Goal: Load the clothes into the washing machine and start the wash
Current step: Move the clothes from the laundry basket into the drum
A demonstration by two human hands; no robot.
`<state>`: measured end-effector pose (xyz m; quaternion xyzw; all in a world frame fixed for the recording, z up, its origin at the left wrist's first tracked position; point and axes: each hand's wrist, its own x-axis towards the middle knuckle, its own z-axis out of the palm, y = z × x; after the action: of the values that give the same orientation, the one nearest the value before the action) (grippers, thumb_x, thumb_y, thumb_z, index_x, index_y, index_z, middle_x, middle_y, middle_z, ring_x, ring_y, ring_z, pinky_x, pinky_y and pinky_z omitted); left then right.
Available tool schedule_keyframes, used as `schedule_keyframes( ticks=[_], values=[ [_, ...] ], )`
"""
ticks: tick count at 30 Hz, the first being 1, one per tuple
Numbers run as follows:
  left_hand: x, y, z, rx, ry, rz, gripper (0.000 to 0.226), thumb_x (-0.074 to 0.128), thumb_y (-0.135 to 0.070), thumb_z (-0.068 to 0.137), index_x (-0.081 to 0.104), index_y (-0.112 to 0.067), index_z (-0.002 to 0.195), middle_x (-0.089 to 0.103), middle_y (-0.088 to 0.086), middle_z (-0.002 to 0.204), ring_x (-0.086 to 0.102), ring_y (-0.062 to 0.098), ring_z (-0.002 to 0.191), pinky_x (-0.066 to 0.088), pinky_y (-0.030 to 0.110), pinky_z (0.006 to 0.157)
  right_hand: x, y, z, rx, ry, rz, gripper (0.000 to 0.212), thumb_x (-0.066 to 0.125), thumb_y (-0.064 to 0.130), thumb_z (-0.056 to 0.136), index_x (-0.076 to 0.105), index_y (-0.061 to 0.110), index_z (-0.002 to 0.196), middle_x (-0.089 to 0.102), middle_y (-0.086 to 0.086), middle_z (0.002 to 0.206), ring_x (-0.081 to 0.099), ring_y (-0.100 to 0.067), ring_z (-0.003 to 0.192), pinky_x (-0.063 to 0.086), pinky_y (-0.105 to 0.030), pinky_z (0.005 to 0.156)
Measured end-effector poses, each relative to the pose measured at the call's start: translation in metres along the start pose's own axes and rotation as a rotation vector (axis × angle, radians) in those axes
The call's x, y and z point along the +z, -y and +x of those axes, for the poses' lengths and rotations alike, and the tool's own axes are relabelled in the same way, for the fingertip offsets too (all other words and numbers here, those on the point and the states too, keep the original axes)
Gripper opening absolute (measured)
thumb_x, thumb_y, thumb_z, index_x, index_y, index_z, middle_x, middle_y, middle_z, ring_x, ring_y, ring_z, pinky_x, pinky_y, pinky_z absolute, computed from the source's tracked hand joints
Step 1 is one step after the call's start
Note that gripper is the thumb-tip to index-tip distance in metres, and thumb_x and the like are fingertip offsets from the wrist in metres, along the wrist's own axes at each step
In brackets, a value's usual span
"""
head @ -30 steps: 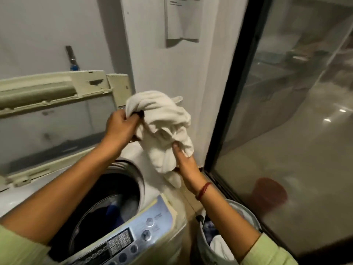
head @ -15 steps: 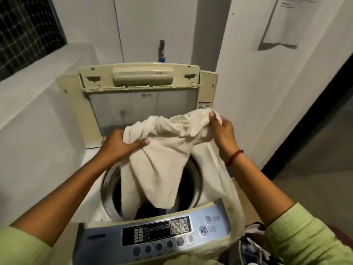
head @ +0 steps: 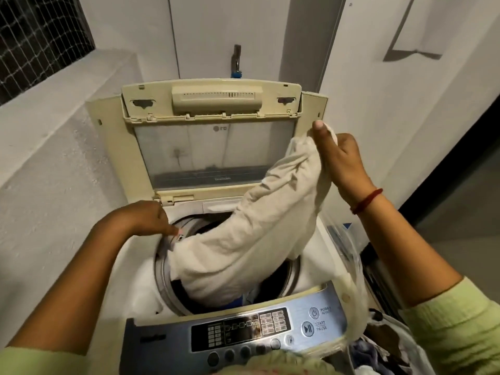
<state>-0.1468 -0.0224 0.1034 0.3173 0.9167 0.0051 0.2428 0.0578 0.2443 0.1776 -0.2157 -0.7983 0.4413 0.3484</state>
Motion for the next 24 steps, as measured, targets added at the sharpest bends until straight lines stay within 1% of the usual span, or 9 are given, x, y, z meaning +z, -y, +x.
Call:
schedule_keyframes(
  ticks=[2, 4, 6, 8, 10, 14, 17, 20, 24],
  values=[
    [-0.002, -0.019, 0.005, 0.115, -0.219, 0.0, 0.064, 0.072, -0.054, 0.071, 0.058, -0.023, 0.124, 0.054, 0.005, 0.135, 0.052, 0.022, 0.12, 0.043, 0.032, 0.096, 0.004, 0.008, -0.006, 0.0, 0.159, 0.059, 0.069, 0.041, 0.084, 0.059, 0.045, 0.016, 0.054, 0.044, 0.014, 0.045, 0.044, 0.0, 0.043, 0.035, -0.009, 0.046],
    [0.012, -0.05, 0.014, 0.379, -0.169, -0.228, 0.094, 0.08, -0.047, 0.066, 0.029, -0.033, 0.144, 0.032, -0.003, 0.152, 0.036, 0.019, 0.137, 0.035, 0.036, 0.11, 0.008, 0.014, -0.011, -0.051, 0.35, 0.036, 0.076, 0.039, 0.088, 0.055, 0.047, 0.013, 0.055, 0.049, 0.01, 0.05, 0.048, -0.002, 0.046, 0.038, -0.01, 0.049],
    [0.051, -0.087, 0.018, 0.608, 0.127, -0.649, 0.085, 0.083, -0.026, 0.067, 0.036, -0.037, 0.136, 0.041, -0.006, 0.145, 0.045, 0.009, 0.129, 0.043, 0.033, 0.103, 0.011, 0.021, -0.015, -0.085, 0.489, 0.023, 0.082, 0.04, 0.088, 0.059, 0.051, 0.006, 0.059, 0.05, 0.001, 0.055, 0.051, -0.012, 0.051, 0.04, -0.015, 0.051],
    [0.109, -0.113, 0.027, 0.682, 0.27, -0.862, 0.051, 0.076, -0.001, 0.072, 0.054, -0.029, 0.108, 0.067, -0.013, 0.106, 0.062, -0.007, 0.096, 0.051, 0.022, 0.083, 0.011, 0.028, -0.018, -0.1, 0.552, 0.018, 0.073, 0.039, 0.082, 0.066, 0.049, 0.01, 0.057, 0.049, 0.005, 0.053, 0.05, -0.012, 0.049, 0.039, -0.015, 0.05],
    [0.159, -0.122, 0.043, 0.654, 0.227, -0.901, 0.032, 0.069, 0.006, 0.077, 0.06, -0.024, 0.087, 0.072, -0.019, 0.076, 0.061, -0.013, 0.072, 0.049, 0.017, 0.072, 0.004, 0.033, -0.02, -0.097, 0.559, -0.063, 0.067, 0.039, 0.074, 0.073, 0.049, 0.009, 0.058, 0.05, 0.003, 0.054, 0.051, -0.012, 0.049, 0.038, -0.015, 0.048],
    [0.157, -0.084, 0.07, 0.428, -0.08, -1.093, 0.015, 0.072, -0.015, 0.077, 0.065, -0.028, 0.074, 0.068, -0.016, 0.064, 0.056, -0.008, 0.059, 0.046, 0.025, 0.063, -0.027, 0.024, -0.018, -0.023, 0.352, -0.218, 0.047, 0.042, 0.04, 0.094, 0.042, 0.017, 0.053, 0.046, 0.011, 0.045, 0.044, -0.002, 0.041, 0.032, -0.008, 0.043],
    [0.102, -0.047, 0.069, 0.371, -0.43, -0.923, 0.021, 0.078, -0.038, 0.069, 0.059, -0.035, 0.076, 0.065, -0.008, 0.067, 0.055, 0.008, 0.062, 0.043, 0.025, 0.061, -0.048, 0.004, -0.01, 0.093, 0.203, -0.216, 0.05, 0.044, 0.042, 0.095, 0.061, 0.0, 0.073, 0.056, -0.002, 0.066, 0.051, -0.006, 0.058, 0.041, -0.015, 0.055],
    [0.052, -0.026, 0.067, 0.369, -0.633, -0.431, 0.044, 0.08, -0.035, 0.07, 0.062, -0.03, 0.109, 0.07, 0.006, 0.1, 0.063, 0.026, 0.09, 0.047, 0.031, 0.079, -0.047, -0.023, 0.0, 0.213, 0.254, -0.154, 0.046, 0.047, 0.04, 0.094, 0.066, -0.002, 0.098, 0.064, -0.005, 0.084, 0.058, -0.014, 0.077, 0.047, -0.026, 0.073],
    [0.035, -0.025, 0.089, 0.192, -0.546, 0.082, 0.04, 0.07, -0.04, 0.078, 0.07, -0.015, 0.108, 0.064, 0.019, 0.104, 0.058, 0.039, 0.098, 0.048, 0.04, 0.079, -0.003, -0.07, 0.022, 0.315, 0.214, -0.161, 0.041, 0.052, 0.039, 0.093, 0.066, 0.001, 0.084, 0.06, -0.003, 0.079, 0.053, -0.014, 0.072, 0.041, -0.029, 0.067]
  ],
)
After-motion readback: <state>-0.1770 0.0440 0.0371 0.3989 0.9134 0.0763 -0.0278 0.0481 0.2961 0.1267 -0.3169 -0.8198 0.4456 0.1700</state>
